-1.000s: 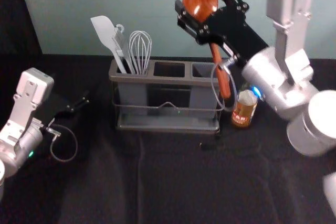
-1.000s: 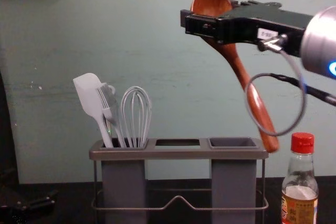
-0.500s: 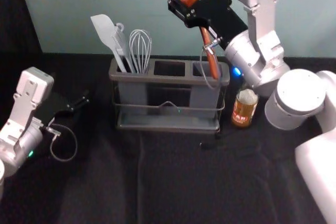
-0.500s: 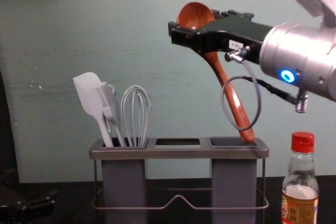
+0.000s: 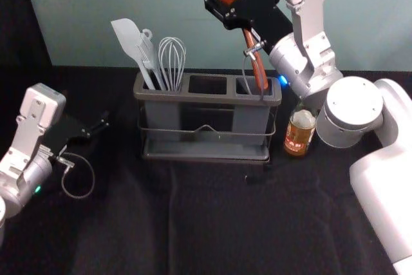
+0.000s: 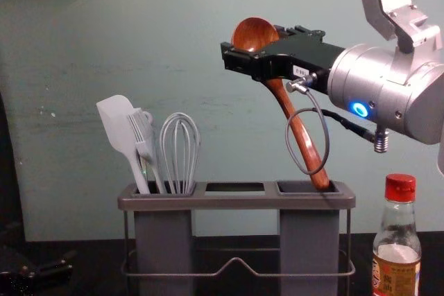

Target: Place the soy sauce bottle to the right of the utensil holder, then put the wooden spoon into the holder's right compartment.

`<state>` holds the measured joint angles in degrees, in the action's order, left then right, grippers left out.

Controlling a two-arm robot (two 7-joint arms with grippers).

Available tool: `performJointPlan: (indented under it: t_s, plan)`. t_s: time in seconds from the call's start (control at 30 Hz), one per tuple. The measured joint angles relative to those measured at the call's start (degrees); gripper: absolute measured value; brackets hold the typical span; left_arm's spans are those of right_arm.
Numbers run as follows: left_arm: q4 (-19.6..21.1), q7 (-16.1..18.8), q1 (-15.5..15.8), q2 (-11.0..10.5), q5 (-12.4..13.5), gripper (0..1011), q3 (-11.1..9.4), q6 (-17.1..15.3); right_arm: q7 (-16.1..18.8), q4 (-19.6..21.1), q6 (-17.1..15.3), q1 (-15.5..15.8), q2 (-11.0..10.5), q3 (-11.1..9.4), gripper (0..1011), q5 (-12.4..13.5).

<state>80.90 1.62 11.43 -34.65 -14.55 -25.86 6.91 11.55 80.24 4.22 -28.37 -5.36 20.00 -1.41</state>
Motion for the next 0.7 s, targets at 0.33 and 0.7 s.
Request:
performJointPlan:
  t_s: [0.33,0.7]
  plan:
    - [0.0,0.0,0.0,0.0,0.0,1005,0.0,0.0,0.0,-2.2,1.3,-0.7,0.5,-0.3,837,-0.6]
    - [0.0,0.0,0.0,0.0,0.0,1005,0.0,0.0,0.5,-3.5,0.8,0.0,0.8,-0.3,837,-0.4]
